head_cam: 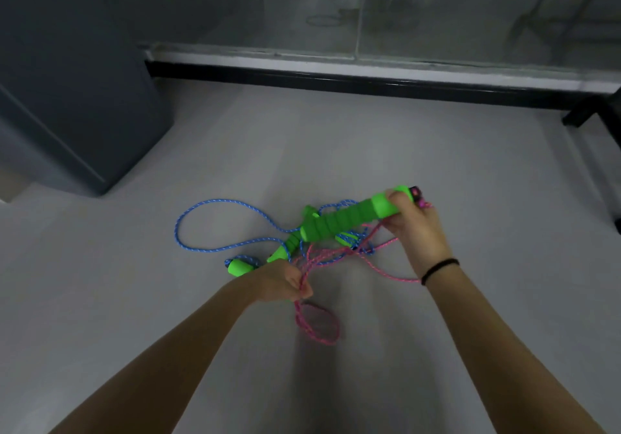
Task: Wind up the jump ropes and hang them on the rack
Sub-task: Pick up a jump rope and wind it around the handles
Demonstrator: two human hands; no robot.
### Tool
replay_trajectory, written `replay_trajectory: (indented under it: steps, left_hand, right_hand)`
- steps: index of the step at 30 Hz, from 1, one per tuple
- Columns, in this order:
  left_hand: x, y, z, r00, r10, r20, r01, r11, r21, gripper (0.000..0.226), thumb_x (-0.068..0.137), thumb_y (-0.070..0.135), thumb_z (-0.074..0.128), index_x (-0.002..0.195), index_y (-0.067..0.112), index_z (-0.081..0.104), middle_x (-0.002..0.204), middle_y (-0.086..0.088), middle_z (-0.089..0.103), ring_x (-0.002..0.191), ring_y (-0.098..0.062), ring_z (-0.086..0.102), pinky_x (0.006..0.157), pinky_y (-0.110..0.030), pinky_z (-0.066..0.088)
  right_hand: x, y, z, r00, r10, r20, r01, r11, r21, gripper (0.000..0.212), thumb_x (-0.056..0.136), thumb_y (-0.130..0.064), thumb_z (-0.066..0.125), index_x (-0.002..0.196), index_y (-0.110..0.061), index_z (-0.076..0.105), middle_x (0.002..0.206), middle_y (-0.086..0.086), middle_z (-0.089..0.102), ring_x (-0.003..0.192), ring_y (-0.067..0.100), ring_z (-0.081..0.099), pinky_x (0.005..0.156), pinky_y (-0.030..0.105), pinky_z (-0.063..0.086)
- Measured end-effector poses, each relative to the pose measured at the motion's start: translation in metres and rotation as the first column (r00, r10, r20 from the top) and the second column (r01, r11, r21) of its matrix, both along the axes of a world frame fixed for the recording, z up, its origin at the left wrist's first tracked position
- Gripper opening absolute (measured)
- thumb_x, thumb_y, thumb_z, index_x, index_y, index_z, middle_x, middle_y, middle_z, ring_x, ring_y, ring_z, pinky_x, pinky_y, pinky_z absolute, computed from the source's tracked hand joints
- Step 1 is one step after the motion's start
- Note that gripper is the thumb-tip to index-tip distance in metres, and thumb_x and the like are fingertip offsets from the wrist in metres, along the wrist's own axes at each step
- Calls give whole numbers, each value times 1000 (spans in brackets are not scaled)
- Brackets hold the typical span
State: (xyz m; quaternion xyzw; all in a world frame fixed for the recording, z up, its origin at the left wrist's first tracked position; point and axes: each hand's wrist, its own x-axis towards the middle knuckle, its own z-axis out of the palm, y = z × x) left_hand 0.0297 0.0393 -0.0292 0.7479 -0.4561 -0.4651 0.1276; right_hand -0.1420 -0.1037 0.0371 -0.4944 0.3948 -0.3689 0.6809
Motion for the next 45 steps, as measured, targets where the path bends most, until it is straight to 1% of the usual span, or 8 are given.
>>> replay_trajectory:
  steps: [3, 9, 17, 22, 29, 34, 40, 45]
  left_hand:
    - [-1, 1, 0, 998, 21, 52, -22, 999, 24, 22, 77, 19, 64, 87, -1, 65, 86, -16, 63, 70, -13, 54, 71, -22, 43]
    - [6, -9, 17, 961, 275, -28, -276, 946, -170, 42, 81, 1, 64, 121, 2, 54, 113, -7, 60, 93, -12, 54, 79, -21, 45]
    - [-9, -29, 95, 710, 274, -648, -576, 755, -313, 28, 99, 18, 33, 102, 17, 61, 79, 10, 74, 71, -5, 69, 68, -20, 53]
    - [-27, -29, 110, 845, 127, -519, -352, 863, -363, 14, 89, 22, 57, 100, 19, 65, 93, 3, 68, 82, -8, 66, 79, -24, 52]
    - [-31, -31, 90, 836, 237, -495, -489, 731, -476, 26, 73, 0, 74, 86, 20, 65, 85, 2, 61, 68, -11, 58, 63, -16, 52]
    - [-37, -33, 73, 835, 113, -539, -383, 822, -422, 27, 73, -4, 72, 96, 7, 66, 85, -6, 67, 74, -12, 62, 75, -29, 54]
    - [8, -15, 3, 809, 517, -281, -576, 792, -202, 33, 85, 1, 59, 63, 25, 64, 63, 7, 63, 65, -6, 58, 68, -28, 46]
    - [13, 1, -42, 884, 451, -125, -467, 864, -187, 19, 74, 5, 73, 89, 14, 67, 82, 0, 65, 89, -20, 61, 75, -23, 47]
  right_hand:
    - [-10, -2, 28, 994, -25, 103, 25, 1000, 4, 9, 71, -24, 60, 64, -19, 62, 55, -8, 62, 61, 15, 59, 70, 33, 47]
    - [-13, 8, 79, 992, 98, 80, -89, 990, -109, 19, 91, -22, 51, 75, -16, 59, 65, 2, 71, 56, 20, 69, 66, 32, 58]
    - [-3, 4, 82, 928, -50, -368, -95, 926, -366, 26, 82, -33, 63, 74, -8, 64, 60, 5, 62, 40, 9, 59, 59, 32, 54]
    - [7, 9, 65, 876, -21, -482, -189, 905, -382, 26, 78, -41, 65, 69, -17, 61, 60, 0, 63, 53, 17, 66, 69, 43, 58]
    - [14, 24, 31, 839, -317, -442, 31, 839, -543, 62, 64, -54, 74, 97, -9, 47, 97, 4, 48, 95, 27, 52, 85, 38, 45]
    - [26, 29, 11, 808, -24, -589, -219, 915, -338, 38, 78, -38, 68, 60, -23, 38, 60, -6, 46, 69, 21, 48, 48, 13, 32]
    - [12, 2, 5, 917, -43, -396, -49, 974, -219, 17, 80, -9, 62, 70, -15, 49, 61, 8, 61, 46, 15, 63, 48, 28, 50]
    - [-17, -12, 75, 923, -144, -357, -61, 862, -504, 7, 82, -9, 62, 82, -5, 55, 54, 3, 53, 31, 3, 47, 41, 21, 41]
